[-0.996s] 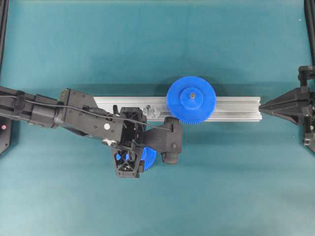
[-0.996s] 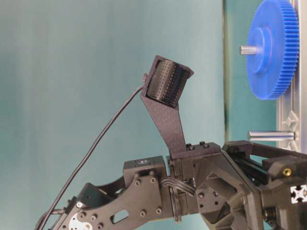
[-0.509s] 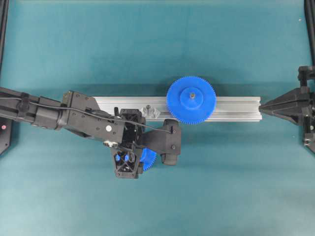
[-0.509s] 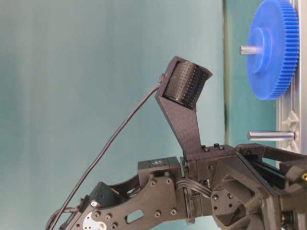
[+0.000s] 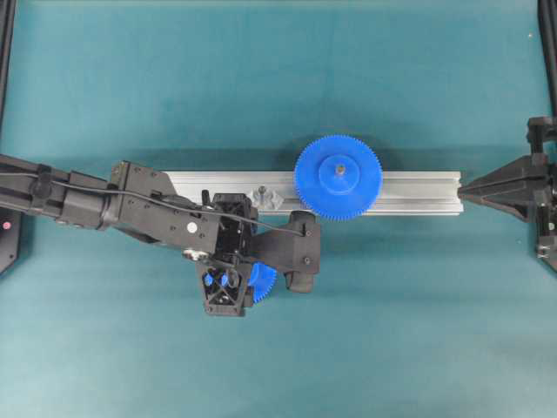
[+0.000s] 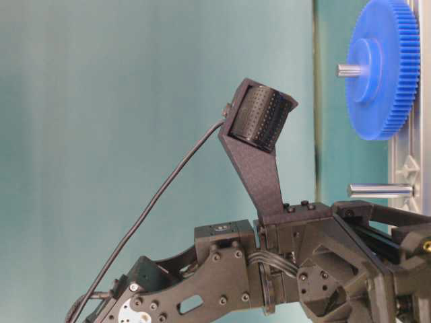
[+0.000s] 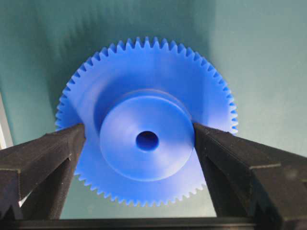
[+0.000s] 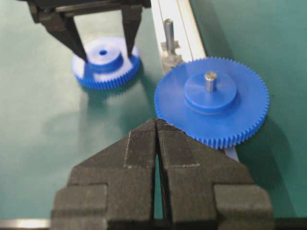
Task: Find the location of the shaft and insert the small gear.
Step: 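Close the left gripper on the hub and lift the gear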
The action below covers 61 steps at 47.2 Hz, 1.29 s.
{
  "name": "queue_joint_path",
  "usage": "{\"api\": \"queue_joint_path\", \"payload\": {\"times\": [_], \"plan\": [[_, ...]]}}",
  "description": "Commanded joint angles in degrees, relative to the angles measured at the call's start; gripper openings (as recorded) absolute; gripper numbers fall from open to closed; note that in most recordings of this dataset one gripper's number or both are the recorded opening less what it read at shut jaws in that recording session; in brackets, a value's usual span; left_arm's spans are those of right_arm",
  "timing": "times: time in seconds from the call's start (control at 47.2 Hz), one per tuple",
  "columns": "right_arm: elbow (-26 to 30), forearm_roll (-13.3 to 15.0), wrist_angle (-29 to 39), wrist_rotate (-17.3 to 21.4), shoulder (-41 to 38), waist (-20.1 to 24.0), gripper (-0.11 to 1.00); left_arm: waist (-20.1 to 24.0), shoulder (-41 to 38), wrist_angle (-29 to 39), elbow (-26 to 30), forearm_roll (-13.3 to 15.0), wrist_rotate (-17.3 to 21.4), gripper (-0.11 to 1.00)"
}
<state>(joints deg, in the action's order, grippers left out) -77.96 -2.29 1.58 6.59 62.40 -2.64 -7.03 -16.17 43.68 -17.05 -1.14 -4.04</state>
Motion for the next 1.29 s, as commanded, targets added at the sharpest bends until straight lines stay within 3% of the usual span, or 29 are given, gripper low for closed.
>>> {"api": "queue_joint_path", "payload": {"times": [0.0, 0.148, 0.297, 0.912, 1.272], "plan": [[0.62, -0.09, -0.53, 0.79, -0.35, -0.09, -0.01, 0.09, 0.35, -0.26, 0.18, -0.09, -0.18, 0.93], [0.62, -0.09, -0.53, 0.79, -0.35, -0.09, -0.01, 0.09, 0.53, 0.53, 0.18, -0.09, -0.26, 0.87], [0.62, -0.09, -0.53, 0.79, -0.35, -0.09, -0.01, -0.26, 0.7, 0.7, 0.35, -0.09, -0.18, 0.63], [0.62, -0.18, -0.53, 0.79, -0.35, -0.09, -0.01, -0.26, 1.67, 0.97, 1.49, -0.09, 0.62, 0.63], [0.53, -0.09, -0.62, 0.79, -0.35, -0.09, -0.01, -0.35, 4.31, 6.68, 5.8, -0.18, 2.99, 0.63]]}}
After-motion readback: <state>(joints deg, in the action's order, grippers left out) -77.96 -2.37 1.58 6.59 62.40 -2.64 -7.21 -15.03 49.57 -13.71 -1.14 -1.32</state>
